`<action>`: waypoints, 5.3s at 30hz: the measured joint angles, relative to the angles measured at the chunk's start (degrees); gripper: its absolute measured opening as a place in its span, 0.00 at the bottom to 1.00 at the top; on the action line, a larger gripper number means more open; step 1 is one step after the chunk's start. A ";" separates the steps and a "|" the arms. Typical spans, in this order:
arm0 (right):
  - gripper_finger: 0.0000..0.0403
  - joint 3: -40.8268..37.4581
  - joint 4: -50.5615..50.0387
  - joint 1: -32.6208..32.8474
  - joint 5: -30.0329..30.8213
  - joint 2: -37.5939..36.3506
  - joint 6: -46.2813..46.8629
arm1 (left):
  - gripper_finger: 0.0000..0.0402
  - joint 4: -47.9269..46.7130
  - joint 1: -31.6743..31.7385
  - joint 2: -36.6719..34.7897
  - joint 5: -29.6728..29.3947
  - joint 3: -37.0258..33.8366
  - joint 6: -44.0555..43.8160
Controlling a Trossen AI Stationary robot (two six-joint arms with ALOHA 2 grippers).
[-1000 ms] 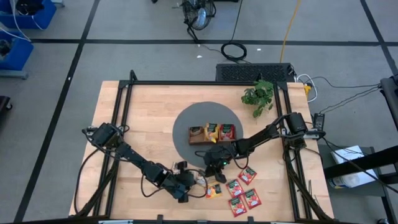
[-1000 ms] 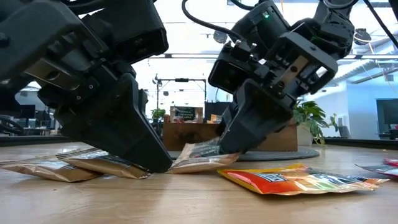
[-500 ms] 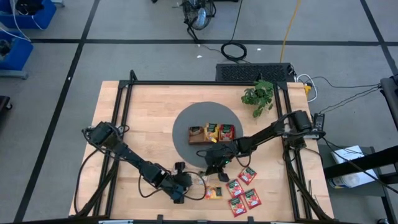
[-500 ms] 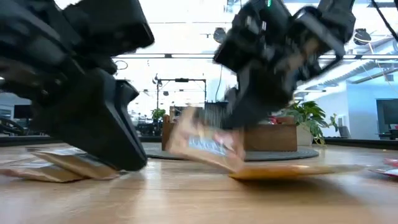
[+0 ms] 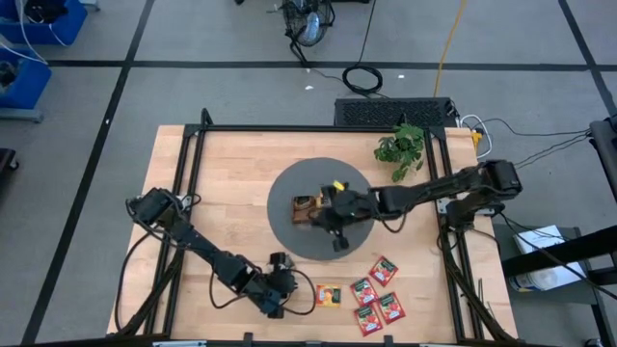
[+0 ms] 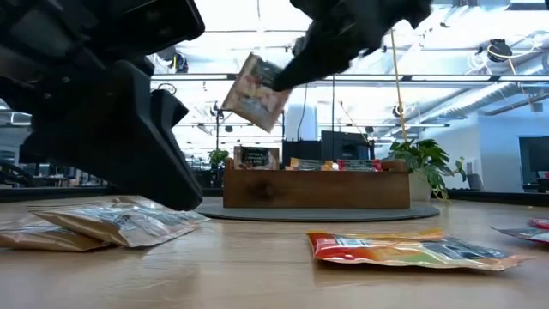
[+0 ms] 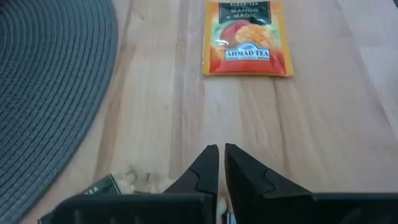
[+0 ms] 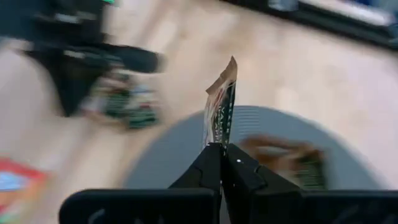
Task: Pick & Place Tea
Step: Put the gold tea bag into the left compartment of the wooden organizer
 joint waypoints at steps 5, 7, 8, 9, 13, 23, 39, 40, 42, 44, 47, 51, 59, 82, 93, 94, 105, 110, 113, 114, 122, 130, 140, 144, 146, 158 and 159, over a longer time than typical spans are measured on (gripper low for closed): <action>0.00 4.89 -7.33 -4.40 -0.13 5.19 -4.88 | 0.09 -1.61 -0.22 -0.03 0.04 0.04 -0.69; 0.00 6.47 -9.70 -5.77 -0.02 7.19 -5.46 | 0.09 -1.87 -0.31 -0.08 0.02 0.07 -0.69; 0.00 7.06 -10.14 -6.40 -0.04 8.28 -5.53 | 0.09 -1.88 -0.34 -0.08 0.04 0.07 -0.69; 0.00 7.41 -10.12 -6.89 -0.04 9.14 -5.86 | 0.09 -1.88 -0.35 -0.11 0.06 0.07 -0.69; 0.00 8.46 -9.76 -7.53 2.14 11.43 -9.57 | 0.09 -2.03 -0.43 -0.12 0.07 0.09 -0.69; 0.00 8.95 -10.30 -7.70 0.19 11.83 -9.04 | 0.09 -3.02 -0.55 -0.14 0.02 0.13 -0.76; 0.03 8.93 -7.04 -9.60 2.73 14.11 -8.85 | 0.09 -3.26 -0.55 -0.19 -0.50 0.15 -1.83; 0.04 8.93 -6.39 -9.56 3.03 14.07 -9.33 | 0.09 -3.26 -0.55 -0.19 -0.51 0.15 -1.84; 0.04 8.95 -6.59 -9.56 2.88 14.00 -10.23 | 0.09 -3.38 -0.55 -0.19 -0.51 0.15 -1.85; 0.03 9.60 -9.70 -9.58 2.86 14.08 -10.24 | 0.09 -3.42 -0.55 -0.19 -0.52 0.15 -1.85; 0.01 11.90 -14.34 -9.56 2.82 14.11 -10.02 | 0.09 -3.43 -0.55 -0.19 -0.52 0.15 -1.85; 0.00 15.04 -18.45 -9.48 2.78 14.08 -11.62 | 0.09 -3.16 -0.33 -0.19 -0.55 0.15 -1.75; 0.00 20.05 -25.18 -9.47 -1.96 14.07 -12.40 | 0.09 -3.15 -0.18 -0.19 -1.34 0.15 -1.70; 0.00 30.86 -39.20 -9.04 4.46 23.44 -12.13 | 0.09 -5.12 -0.46 -0.19 -1.55 0.20 -2.20; 0.00 34.50 -46.00 -5.44 7.34 23.09 -9.07 | 0.09 -5.02 -1.29 -0.32 -10.25 0.19 3.30; 0.00 34.50 -47.03 -4.72 7.36 23.07 -8.89 | 0.09 -5.01 -1.80 -0.78 -12.58 0.17 4.08; 0.00 34.48 -47.48 6.87 7.47 23.07 -2.03 | 0.09 -2.99 -6.07 -10.13 -27.61 0.20 4.46; 0.00 34.44 -46.27 10.89 8.55 22.58 -1.90 | 0.11 -2.05 -4.08 -9.76 -26.21 0.20 7.62; 0.00 34.44 -48.09 11.78 9.00 22.13 -0.10 | 0.20 -0.87 -3.67 -9.52 -22.40 0.17 8.74; 0.00 34.44 -48.51 11.81 8.98 22.13 0.77 | 0.24 -0.02 -3.64 -9.55 -22.11 0.17 8.72; 0.00 32.93 -41.77 13.69 13.36 22.09 -0.94 | 0.65 0.00 -1.49 -9.61 -22.19 0.17 8.85; 0.00 32.93 -38.59 17.60 16.95 22.09 -0.86 | 0.86 -9.23 -0.28 -9.58 -19.54 0.17 -0.26; 0.00 32.93 -38.23 18.35 18.16 22.09 0.97 | 0.66 -4.95 -0.26 -9.58 -19.44 0.17 3.31; 0.00 32.49 -35.44 18.35 18.16 22.09 0.72 | 0.45 -4.93 -0.26 -9.58 -18.65 0.17 3.40; 0.00 32.40 -34.66 18.35 18.14 22.09 0.24 | 0.34 -4.89 -0.26 -9.58 -17.83 0.17 3.51; 0.00 32.40 -32.82 18.35 17.75 22.09 -0.84 | 0.06 -5.06 -1.02 -9.58 -16.87 0.17 5.71; 0.00 32.40 -32.82 18.35 17.53 22.09 -0.94 | 0.05 -5.07 -1.03 -9.58 -16.82 0.17 5.69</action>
